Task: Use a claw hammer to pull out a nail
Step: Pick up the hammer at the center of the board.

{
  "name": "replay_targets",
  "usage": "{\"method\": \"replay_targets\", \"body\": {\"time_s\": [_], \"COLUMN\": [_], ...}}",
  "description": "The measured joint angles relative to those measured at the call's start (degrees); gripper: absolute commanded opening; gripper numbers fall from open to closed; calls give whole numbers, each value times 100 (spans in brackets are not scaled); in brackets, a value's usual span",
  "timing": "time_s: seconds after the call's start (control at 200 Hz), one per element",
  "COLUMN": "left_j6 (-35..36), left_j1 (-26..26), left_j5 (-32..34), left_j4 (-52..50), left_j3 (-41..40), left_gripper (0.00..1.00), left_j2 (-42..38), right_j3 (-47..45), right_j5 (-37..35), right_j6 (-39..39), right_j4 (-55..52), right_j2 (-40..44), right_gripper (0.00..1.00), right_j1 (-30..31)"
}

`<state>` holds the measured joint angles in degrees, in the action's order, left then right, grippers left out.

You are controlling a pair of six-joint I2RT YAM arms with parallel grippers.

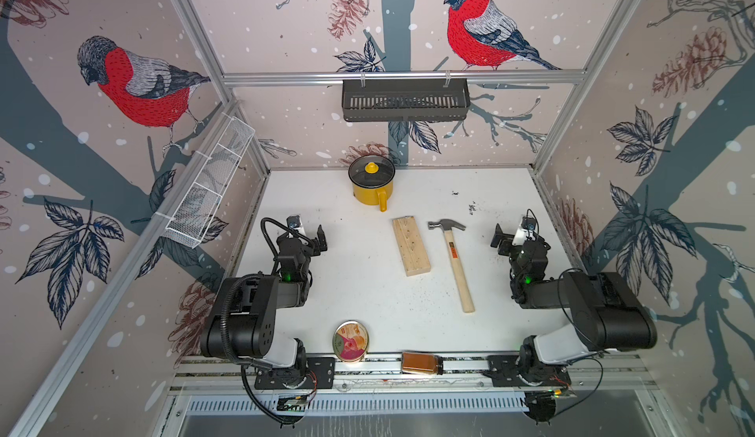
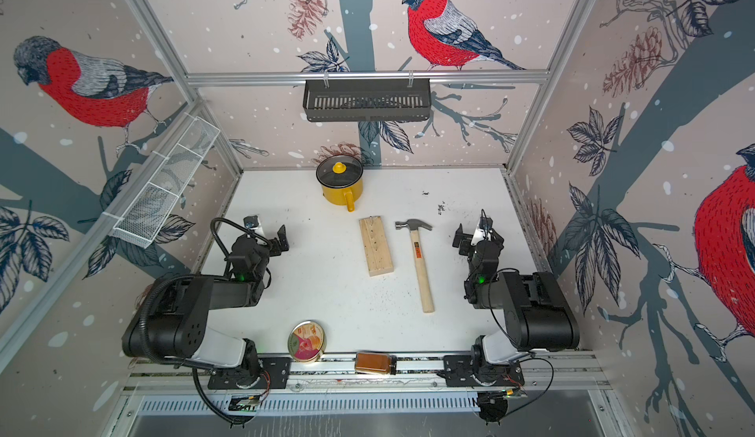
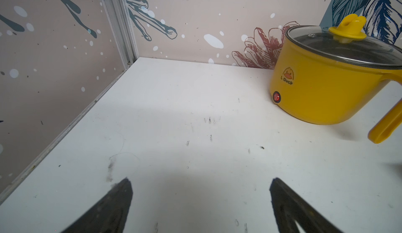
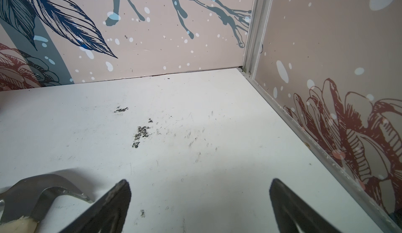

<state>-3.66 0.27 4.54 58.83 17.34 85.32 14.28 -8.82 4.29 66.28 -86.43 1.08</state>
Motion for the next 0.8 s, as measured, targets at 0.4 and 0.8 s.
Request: {"method": "replay_targets", "body": {"time_s": [0.4,0.8], "left_j6": [66,151], "left_j1": [-144,-828], "left_j5": [105,1600], "left_j4": [9,96], "left_j3": [-98,-798], "left_gripper": [98,99], "left_j2": [-11,-1808], "right_j3": [-48,1290], "right_j5": [0,-811], "right_j6": [0,98], "right_j4": [20,-1902], "right_j2": [11,1309], "right_gripper": [100,100], "right_j1": [4,476]}}
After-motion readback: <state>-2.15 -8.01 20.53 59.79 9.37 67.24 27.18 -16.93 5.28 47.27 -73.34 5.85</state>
